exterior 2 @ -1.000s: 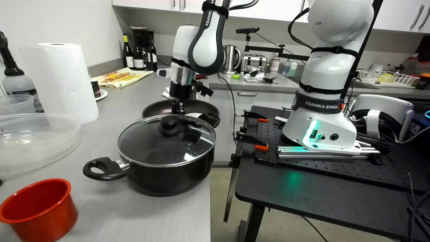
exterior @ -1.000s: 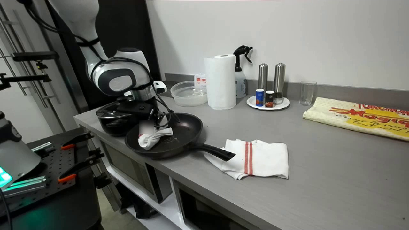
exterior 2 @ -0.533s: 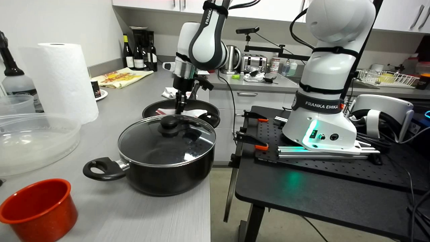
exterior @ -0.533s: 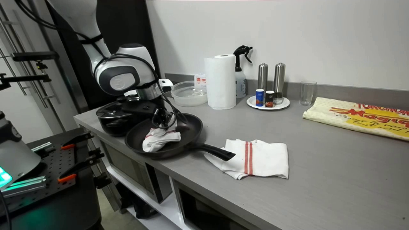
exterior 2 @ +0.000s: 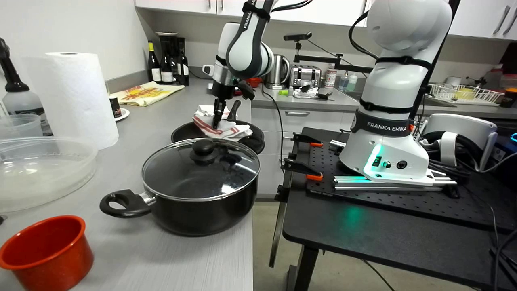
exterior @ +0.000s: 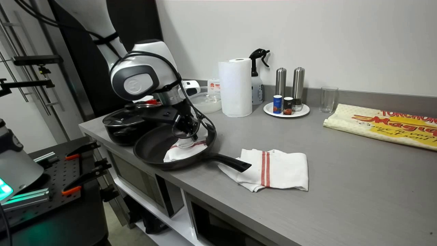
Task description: Pick up the kitchen towel from the counter and wipe the pan
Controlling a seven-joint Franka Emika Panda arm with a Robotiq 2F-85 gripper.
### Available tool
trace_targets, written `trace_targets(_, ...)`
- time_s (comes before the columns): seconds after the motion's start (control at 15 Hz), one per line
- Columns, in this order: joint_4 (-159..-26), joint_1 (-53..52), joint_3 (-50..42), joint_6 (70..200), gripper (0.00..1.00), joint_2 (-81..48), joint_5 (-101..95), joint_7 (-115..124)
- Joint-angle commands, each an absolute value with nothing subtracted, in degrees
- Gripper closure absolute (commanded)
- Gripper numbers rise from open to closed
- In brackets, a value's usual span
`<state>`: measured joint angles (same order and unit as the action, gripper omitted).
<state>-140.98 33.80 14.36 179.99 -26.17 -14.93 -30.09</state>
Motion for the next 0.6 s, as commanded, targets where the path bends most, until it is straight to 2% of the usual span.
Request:
trace_targets(0.0,-138.7,30.8,10.1,180.2,0.96,-26.4,-14.3,-27.5)
trace_targets(0.53,-138.0,24.2,4.4,179.8,0.96,-27.3,-14.4,-24.6)
